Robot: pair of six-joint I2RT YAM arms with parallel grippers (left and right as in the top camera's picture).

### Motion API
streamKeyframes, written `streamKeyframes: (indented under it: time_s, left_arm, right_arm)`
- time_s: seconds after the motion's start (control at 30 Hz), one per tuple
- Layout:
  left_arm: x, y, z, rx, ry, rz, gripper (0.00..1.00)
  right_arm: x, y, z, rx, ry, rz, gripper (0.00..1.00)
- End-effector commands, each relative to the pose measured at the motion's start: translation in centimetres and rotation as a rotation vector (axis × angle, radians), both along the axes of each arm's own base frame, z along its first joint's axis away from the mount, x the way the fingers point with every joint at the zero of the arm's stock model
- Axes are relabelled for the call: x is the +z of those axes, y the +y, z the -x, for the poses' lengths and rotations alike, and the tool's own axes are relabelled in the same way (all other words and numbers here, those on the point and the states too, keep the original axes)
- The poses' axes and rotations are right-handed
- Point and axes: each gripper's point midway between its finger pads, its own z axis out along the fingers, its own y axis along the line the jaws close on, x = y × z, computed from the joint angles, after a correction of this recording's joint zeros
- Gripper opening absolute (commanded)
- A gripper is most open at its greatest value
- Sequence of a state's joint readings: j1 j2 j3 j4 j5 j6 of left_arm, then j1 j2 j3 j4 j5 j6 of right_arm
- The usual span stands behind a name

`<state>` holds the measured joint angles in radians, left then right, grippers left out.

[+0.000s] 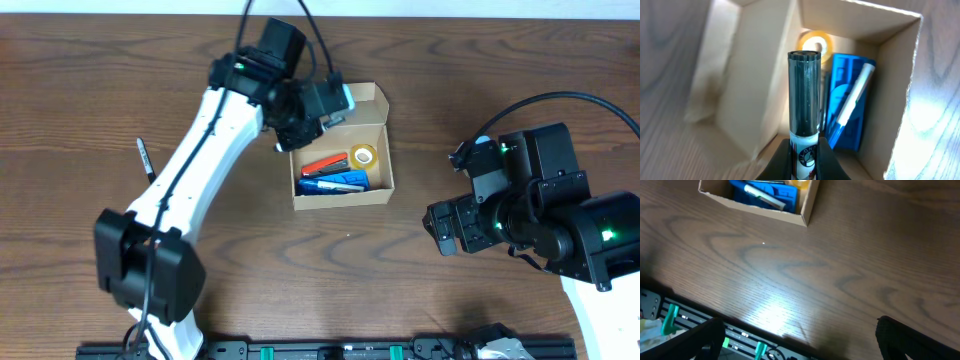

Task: Pack container
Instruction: 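Carry the whiteboard marker into the box and release it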

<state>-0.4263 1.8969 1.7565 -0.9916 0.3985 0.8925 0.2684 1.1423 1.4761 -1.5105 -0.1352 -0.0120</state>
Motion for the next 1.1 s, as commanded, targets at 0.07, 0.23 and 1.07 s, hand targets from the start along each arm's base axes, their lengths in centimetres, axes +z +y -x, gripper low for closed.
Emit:
streamKeyframes:
  time_s: [0.07,0.23,1.07]
  left_arm:
    - [-4.0,-1.9,1.4,-0.116,0.079,-0.026,0.06]
    - [-5.5,-2.7,2.1,-0.139,0.119,-0.043,0.06]
    - [-7.2,-4.7,3.3,-0.255,0.079,-0.117,0.06]
  right_arm:
    - [0.1,-0.1,0.1,-0.002,-0.004,-0.002,0.99]
    - [0.1,-0.1,0.1,-0.002,-0.004,-0.002,0.99]
    - [0.1,-0.1,0.1,-0.002,-0.004,-0.002,0.99]
